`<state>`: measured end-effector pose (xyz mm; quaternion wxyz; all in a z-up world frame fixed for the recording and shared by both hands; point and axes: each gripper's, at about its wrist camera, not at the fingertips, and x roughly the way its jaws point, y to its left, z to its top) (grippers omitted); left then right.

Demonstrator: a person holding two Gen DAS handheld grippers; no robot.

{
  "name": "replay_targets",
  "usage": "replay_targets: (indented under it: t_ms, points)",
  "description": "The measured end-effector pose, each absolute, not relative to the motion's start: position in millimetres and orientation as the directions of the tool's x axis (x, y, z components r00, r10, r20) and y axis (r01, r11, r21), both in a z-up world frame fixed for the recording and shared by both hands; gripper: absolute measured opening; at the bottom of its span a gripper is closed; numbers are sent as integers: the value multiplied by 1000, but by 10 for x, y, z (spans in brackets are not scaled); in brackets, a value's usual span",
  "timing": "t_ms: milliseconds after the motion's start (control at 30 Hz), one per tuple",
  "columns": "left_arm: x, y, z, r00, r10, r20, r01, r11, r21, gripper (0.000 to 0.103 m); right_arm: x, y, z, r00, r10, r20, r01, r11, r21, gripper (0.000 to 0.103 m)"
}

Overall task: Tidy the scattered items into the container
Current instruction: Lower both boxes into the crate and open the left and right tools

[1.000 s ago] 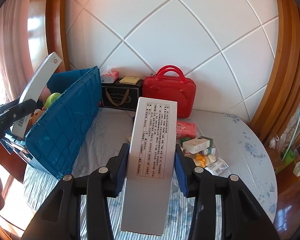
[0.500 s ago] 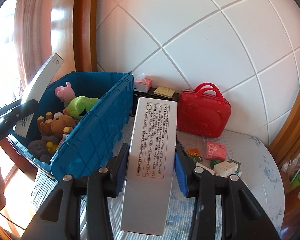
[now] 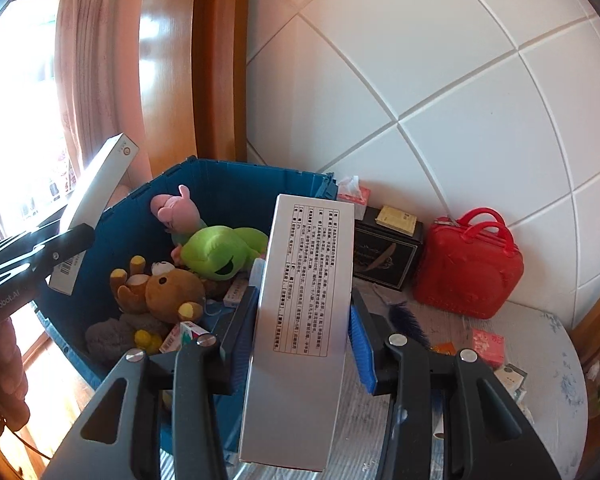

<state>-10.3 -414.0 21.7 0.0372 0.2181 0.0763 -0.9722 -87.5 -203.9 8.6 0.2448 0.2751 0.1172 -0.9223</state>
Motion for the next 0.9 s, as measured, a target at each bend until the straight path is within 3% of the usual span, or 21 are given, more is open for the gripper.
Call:
replay_targets:
  t_ms: [433, 900]
  points:
    - [-663, -5041, 544, -916, -101, -388, 153, -982, -107, 39, -1338, -2928, 334, -697, -446, -561, 579, -812, -73, 42]
    - [-1278, -5349, 489, -915, -80, -396, 132, -986, -105, 39, -1720, -3408, 278, -697, -446, -562, 582, -809, -79, 42]
